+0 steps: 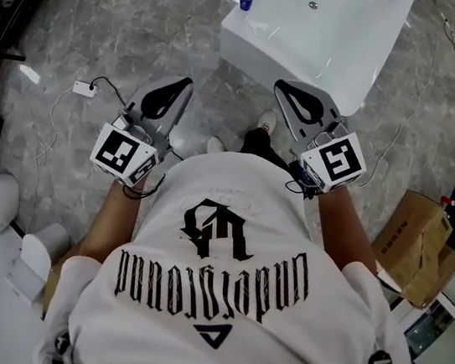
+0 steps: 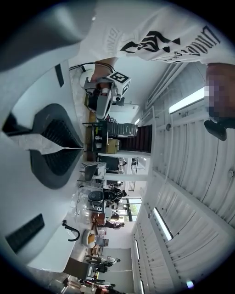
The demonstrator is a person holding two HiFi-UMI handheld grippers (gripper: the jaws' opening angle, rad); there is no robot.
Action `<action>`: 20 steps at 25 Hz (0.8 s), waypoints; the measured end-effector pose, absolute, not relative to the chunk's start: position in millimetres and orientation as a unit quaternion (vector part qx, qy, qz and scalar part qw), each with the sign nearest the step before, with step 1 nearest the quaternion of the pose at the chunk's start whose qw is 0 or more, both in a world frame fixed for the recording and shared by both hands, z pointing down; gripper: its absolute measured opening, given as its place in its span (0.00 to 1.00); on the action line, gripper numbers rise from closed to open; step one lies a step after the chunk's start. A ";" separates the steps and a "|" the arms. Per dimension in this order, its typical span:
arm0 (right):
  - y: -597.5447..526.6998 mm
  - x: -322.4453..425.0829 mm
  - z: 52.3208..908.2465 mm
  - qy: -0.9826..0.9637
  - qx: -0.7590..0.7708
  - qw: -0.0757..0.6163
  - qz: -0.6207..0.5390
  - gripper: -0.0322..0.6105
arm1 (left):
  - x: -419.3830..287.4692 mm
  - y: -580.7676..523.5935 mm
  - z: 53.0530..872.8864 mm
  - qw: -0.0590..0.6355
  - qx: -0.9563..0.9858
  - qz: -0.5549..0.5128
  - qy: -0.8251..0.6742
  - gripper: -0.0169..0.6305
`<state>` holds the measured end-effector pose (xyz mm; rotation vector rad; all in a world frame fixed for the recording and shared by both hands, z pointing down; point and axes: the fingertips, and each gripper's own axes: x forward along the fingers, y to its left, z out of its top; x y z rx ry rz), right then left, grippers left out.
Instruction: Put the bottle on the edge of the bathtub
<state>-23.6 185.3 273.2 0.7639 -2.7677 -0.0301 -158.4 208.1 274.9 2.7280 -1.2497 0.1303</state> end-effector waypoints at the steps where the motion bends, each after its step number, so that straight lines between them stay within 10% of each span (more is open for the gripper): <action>1: 191.4 -25.5 272.8 -0.956 0.261 0.136 -0.011 0.08 | -159.0 210.7 275.2 0.071 0.907 0.043 -0.412 0.05; 20: 244.1 -6.1 261.4 -0.956 0.268 0.121 -0.013 0.08 | -134.8 230.4 255.1 0.056 0.914 0.045 -0.399 0.05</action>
